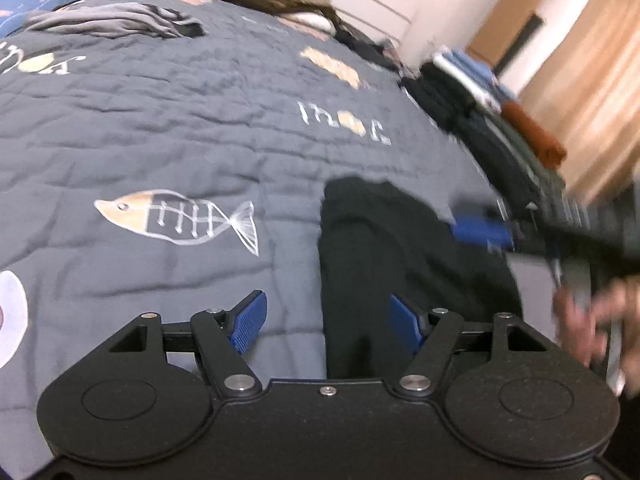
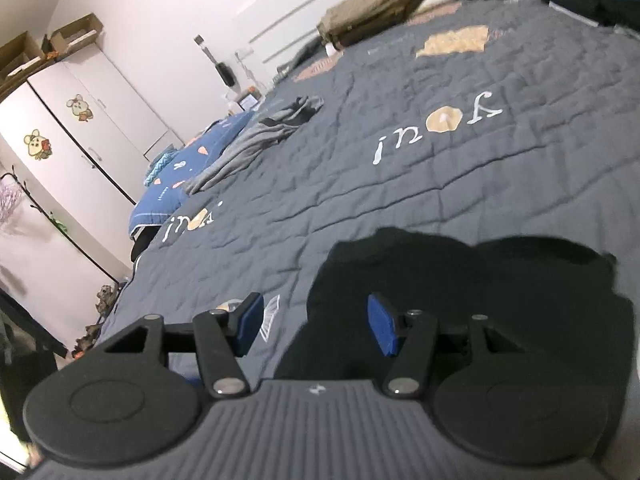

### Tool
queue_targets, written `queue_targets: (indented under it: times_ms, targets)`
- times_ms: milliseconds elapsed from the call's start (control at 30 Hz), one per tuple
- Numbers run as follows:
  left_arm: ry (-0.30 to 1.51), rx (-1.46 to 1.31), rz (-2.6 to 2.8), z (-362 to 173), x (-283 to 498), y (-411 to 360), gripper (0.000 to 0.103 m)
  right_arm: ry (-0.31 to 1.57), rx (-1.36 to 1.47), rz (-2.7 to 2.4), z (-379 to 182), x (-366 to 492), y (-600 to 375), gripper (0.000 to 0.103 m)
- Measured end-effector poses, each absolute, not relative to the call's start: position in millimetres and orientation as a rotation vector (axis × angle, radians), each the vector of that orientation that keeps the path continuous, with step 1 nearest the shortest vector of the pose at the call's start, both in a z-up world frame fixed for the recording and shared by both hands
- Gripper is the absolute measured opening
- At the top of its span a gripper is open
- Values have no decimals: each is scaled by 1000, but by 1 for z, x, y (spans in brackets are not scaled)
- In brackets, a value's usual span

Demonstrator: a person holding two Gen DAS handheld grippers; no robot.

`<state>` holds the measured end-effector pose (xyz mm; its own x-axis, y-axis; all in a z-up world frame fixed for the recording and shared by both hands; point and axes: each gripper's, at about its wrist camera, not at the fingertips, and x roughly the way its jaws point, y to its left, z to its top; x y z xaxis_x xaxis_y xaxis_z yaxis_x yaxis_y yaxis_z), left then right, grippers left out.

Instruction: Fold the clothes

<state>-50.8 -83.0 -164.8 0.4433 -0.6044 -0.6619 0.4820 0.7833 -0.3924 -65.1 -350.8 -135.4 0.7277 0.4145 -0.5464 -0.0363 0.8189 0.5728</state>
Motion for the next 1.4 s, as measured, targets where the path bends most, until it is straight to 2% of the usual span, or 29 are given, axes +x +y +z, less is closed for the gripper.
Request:
queue_targets:
  times_ms: [133, 300, 567, 667, 833, 900, 933, 967, 1000, 1067, 1267, 1400]
  targets:
    - [894, -79, -706, -171, -63, -90, 67, 786, 554, 306, -137, -32, -344, 57]
    - [889, -62, -702, -170, -64, -89, 67, 764, 326, 244, -127, -13, -330, 58]
    - [880, -49, -710, -167, -62, -93, 67, 761, -79, 301, -142, 9, -285, 58]
    - [883, -52, -703, -168, -60, -92, 67, 769, -153, 329, -148, 18, -277, 58]
    - [882, -64, -693, -168, -57, -90, 67, 793, -122, 336, -162, 27, -282, 57]
    - [882, -67, -690, -167, -56, -90, 67, 795, -119, 342, -166, 26, -281, 48]
    - [882, -67, -687, -167, -55, -90, 67, 792, -121, 344, -168, 25, -281, 40]
    - [883, -66, -685, -167, -55, -91, 67, 795, -118, 354, -169, 25, -280, 27]
    - [883, -64, -684, -167, -55, -91, 67, 798, -113, 357, -170, 25, -279, 21]
    - [881, -62, -685, -167, -56, -91, 67, 792, -66, 351, -168, 26, -280, 16]
    - [881, -53, -692, -167, -58, -90, 67, 737, 123, 311, -163, 29, -302, 12]
    - [899, -40, -707, -169, -59, -93, 67, 728, 166, 338, -169, 31, -305, 16]
